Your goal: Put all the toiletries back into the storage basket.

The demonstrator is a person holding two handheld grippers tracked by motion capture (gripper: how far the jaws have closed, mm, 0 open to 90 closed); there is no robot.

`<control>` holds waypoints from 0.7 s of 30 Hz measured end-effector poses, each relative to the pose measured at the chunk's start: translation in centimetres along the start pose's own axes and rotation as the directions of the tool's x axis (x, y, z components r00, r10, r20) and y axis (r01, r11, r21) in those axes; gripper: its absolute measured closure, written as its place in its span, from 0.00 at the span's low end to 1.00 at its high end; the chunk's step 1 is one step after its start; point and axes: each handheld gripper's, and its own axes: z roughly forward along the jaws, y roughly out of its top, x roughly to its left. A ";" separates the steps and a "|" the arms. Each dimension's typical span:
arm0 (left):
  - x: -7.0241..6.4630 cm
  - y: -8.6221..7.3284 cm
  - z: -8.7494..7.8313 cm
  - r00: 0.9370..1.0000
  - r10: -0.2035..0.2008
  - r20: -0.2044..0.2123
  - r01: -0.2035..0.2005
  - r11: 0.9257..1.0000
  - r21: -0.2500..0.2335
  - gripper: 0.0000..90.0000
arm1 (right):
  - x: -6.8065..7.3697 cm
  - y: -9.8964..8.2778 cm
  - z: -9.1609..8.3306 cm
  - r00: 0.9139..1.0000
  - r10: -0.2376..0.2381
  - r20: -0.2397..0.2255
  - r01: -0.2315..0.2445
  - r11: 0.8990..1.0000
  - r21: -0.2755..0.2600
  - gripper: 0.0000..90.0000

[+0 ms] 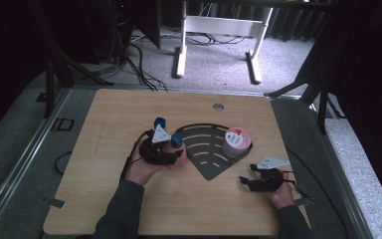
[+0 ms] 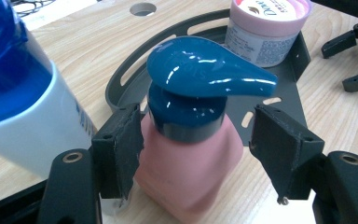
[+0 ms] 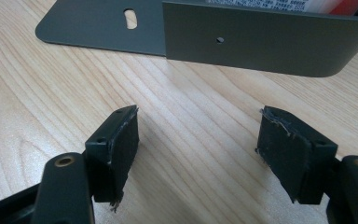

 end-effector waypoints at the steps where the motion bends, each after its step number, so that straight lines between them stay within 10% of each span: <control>1: 0.0 0.1 0.1 1.000 -0.001 -0.001 0.001 1.000 0.004 0.38 | 0.0 0.0 0.0 1.000 0.000 0.000 0.000 1.000 0.000 0.32; 21: 0.9 0.9 1.2 1.000 0.006 0.016 -0.006 0.999 -0.035 0.49 | 0.0 0.0 0.0 1.000 -0.001 0.000 0.001 1.000 0.000 0.32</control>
